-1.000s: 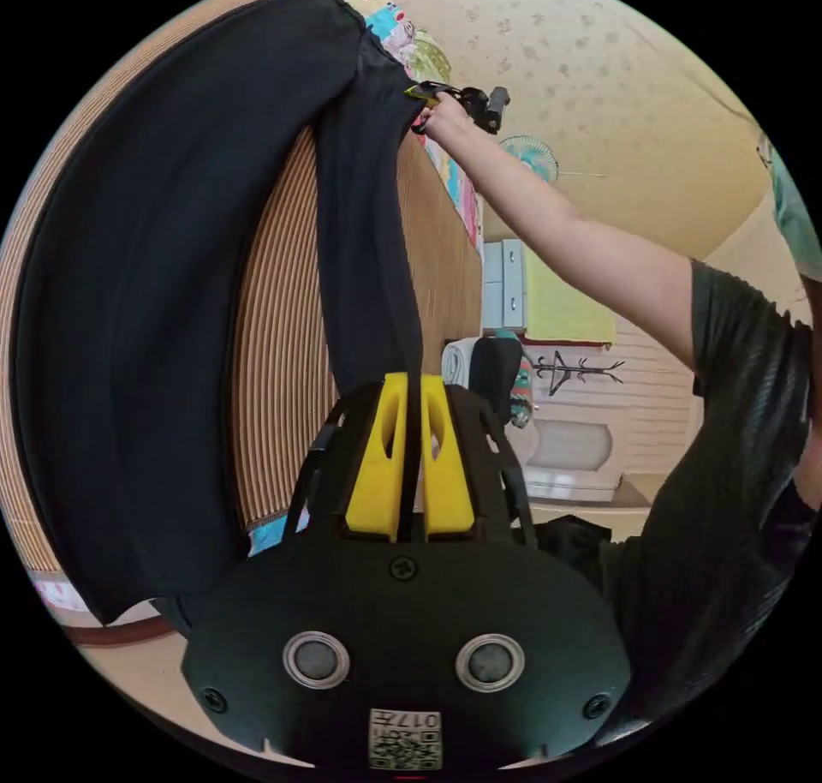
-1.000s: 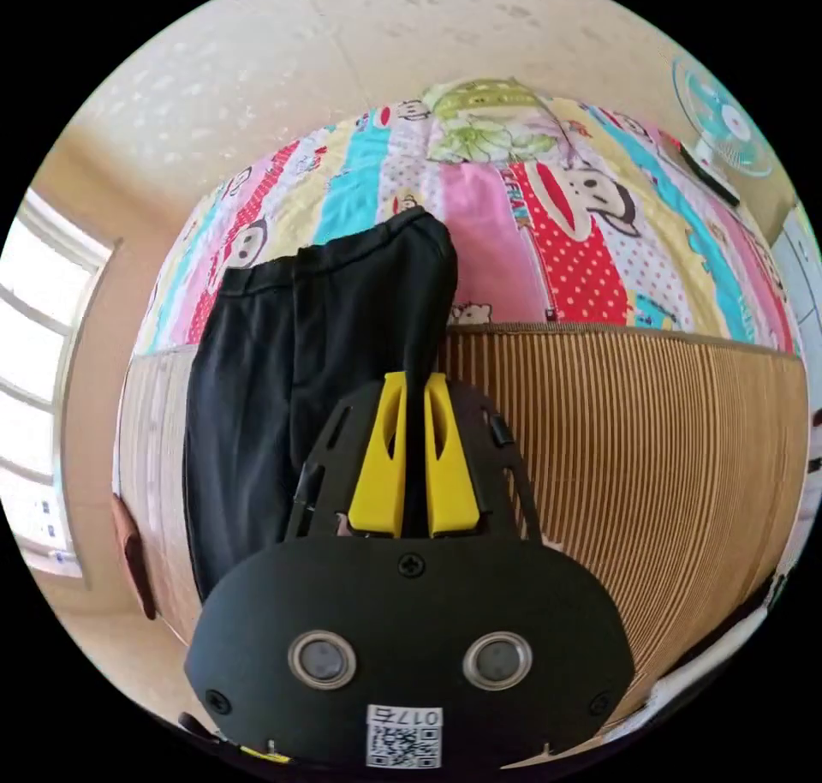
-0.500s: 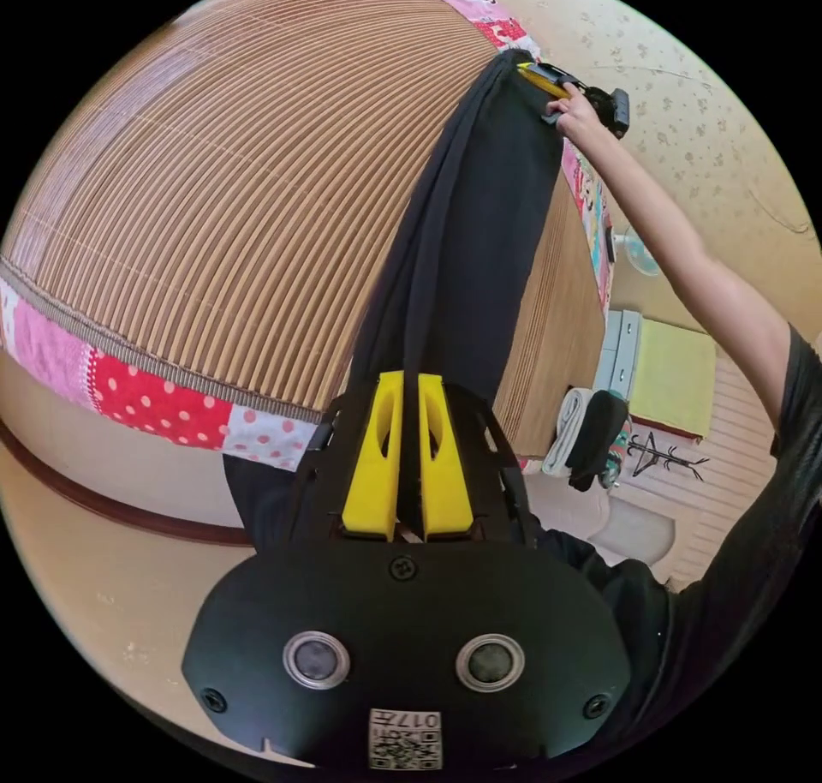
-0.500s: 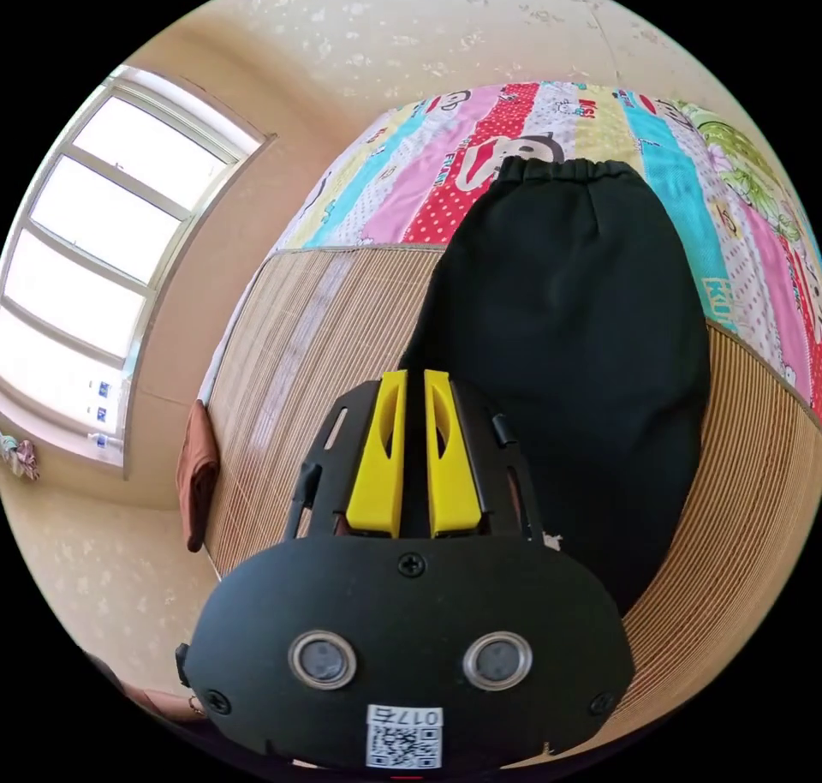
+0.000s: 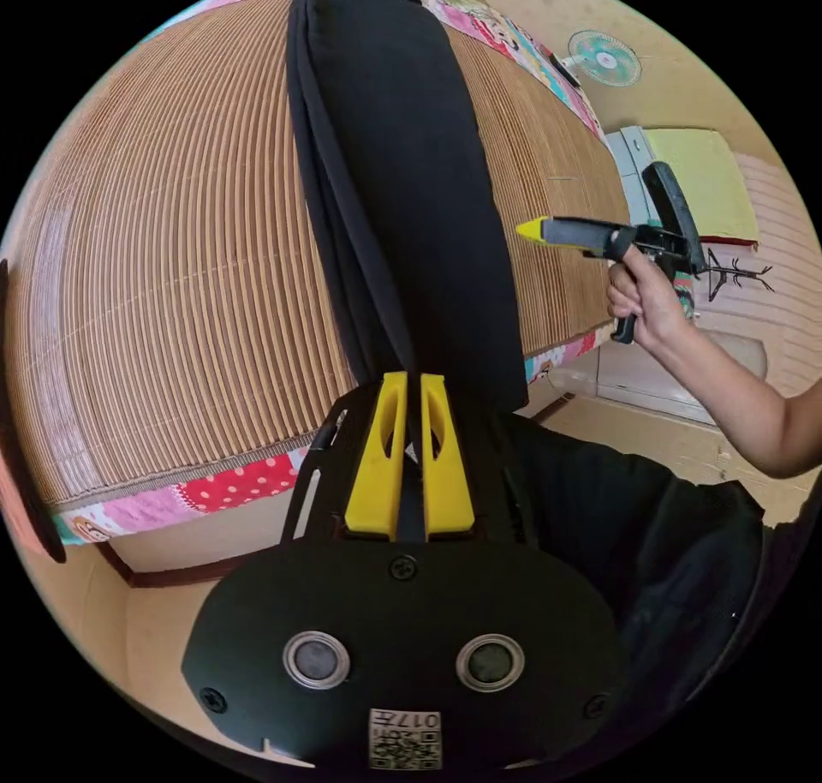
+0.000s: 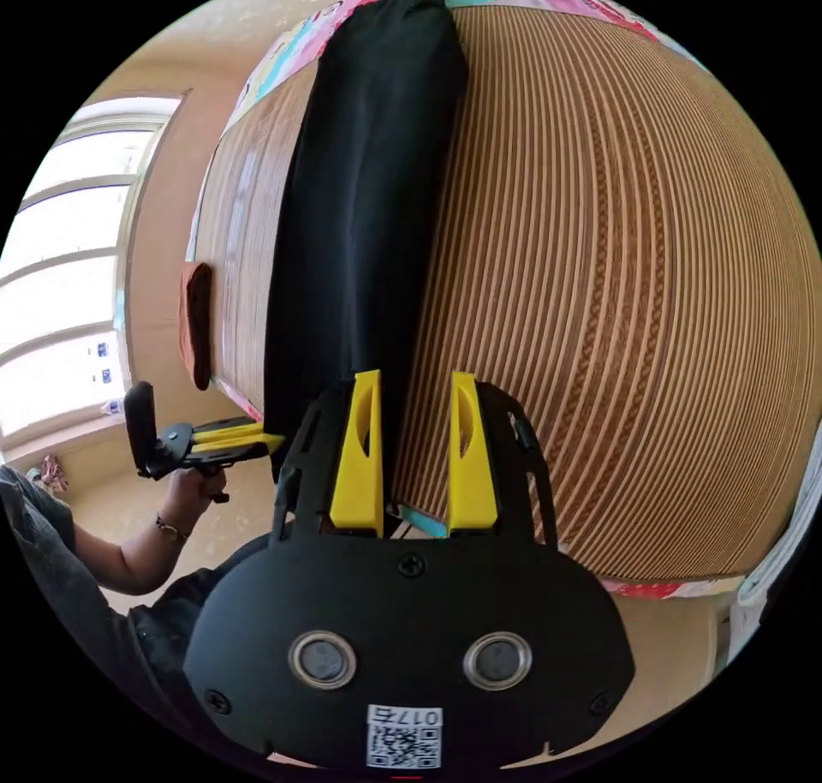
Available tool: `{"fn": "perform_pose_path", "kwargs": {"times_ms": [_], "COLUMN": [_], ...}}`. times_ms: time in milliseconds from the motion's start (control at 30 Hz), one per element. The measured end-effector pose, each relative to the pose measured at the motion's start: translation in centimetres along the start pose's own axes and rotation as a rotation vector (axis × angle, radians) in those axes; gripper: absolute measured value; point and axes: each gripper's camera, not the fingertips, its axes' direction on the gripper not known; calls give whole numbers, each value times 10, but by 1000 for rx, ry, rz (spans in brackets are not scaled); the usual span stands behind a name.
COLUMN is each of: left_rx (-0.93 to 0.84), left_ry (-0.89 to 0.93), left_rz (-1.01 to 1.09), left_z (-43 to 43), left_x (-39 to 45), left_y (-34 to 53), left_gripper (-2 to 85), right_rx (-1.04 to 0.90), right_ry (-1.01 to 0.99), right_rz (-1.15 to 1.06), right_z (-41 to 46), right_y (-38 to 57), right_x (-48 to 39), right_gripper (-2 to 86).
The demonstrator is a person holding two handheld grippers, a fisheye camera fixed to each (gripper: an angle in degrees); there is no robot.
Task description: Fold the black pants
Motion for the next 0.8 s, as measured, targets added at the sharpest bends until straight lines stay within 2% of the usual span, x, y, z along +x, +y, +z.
{"fn": "perform_pose_path", "kwargs": {"times_ms": [100,167,233,267,333,400,500,567,633,733,800], "left_rx": [-23,-62,-97,-63,26,54,-38,-111,-93,-39,30], "left_ry": [135,337,527,608,663,657,515,409,414,297,301], "left_rz": [-9,5,12,44,120,122,-36,-192,-214,-253,-286], "left_z": [-10,-12,-13,-24,-47,-57,-36,-15,-17,-31,-42], "left_x": [-12,-24,-32,-33,-27,-25,-34,-38,-32,-22,-22], "left_y": [2,2,3,6,16,26,41,54,58,61,61], "left_gripper": [17,17,16,15,12,10,6,7,21,53,59], "right_rx": [-90,-116,-78,-7,92,106,3,-70,-49,45,115], "right_ry": [-143,-86,-68,-120,-187,-160,-53,-138,-206,-192,-280], "right_rz": [-3,30,72,62,21,22,5,62,90,124,184], "right_z": [27,37,28,13,-7,-11,15,29,26,3,-15], "right_y": [21,27,36,46,60,71,71,67,68,72,68], "right_x": [-12,-17,-21,-26,-33,-30,-12,4,12,28,54], "right_gripper": [81,45,34,30,25,20,18,18,22,44,80]}}
